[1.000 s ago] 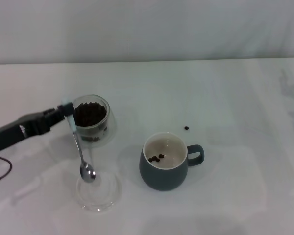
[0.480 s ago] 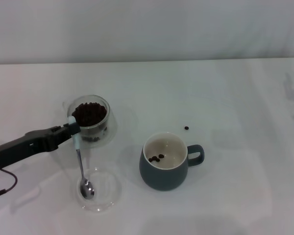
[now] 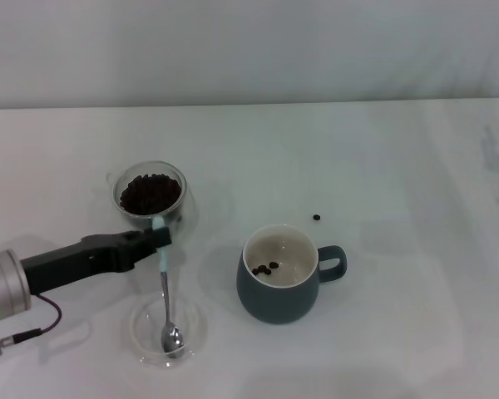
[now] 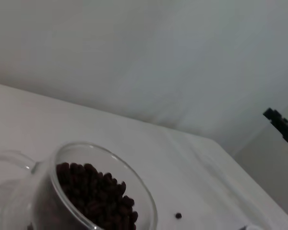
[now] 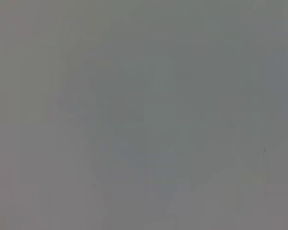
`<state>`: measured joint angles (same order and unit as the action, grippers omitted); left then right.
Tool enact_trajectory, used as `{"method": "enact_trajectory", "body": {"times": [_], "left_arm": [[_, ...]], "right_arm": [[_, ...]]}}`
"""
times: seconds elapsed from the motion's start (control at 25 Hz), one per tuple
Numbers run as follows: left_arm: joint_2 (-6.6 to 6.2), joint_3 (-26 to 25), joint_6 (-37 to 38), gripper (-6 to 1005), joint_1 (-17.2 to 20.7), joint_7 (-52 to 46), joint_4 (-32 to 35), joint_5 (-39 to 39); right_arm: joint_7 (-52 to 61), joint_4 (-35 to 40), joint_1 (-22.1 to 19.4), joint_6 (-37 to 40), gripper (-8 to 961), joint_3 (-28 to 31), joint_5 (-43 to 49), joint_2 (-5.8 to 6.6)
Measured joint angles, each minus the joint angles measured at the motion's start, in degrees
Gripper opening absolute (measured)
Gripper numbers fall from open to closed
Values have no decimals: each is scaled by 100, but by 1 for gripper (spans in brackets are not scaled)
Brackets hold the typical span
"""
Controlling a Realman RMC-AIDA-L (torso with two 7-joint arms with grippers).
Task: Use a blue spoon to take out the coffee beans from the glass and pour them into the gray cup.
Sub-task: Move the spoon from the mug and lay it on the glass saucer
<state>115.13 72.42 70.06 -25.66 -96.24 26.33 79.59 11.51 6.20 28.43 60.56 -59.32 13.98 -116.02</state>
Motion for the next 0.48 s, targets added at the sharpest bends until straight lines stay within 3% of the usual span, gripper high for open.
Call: {"method": "enact_trajectory", "body": {"times": [0.48], "left_arm": [[53, -2, -239, 156, -53, -46, -49, 245]], "right_arm": [[0, -14, -16, 0, 472, 0, 0, 1]]}}
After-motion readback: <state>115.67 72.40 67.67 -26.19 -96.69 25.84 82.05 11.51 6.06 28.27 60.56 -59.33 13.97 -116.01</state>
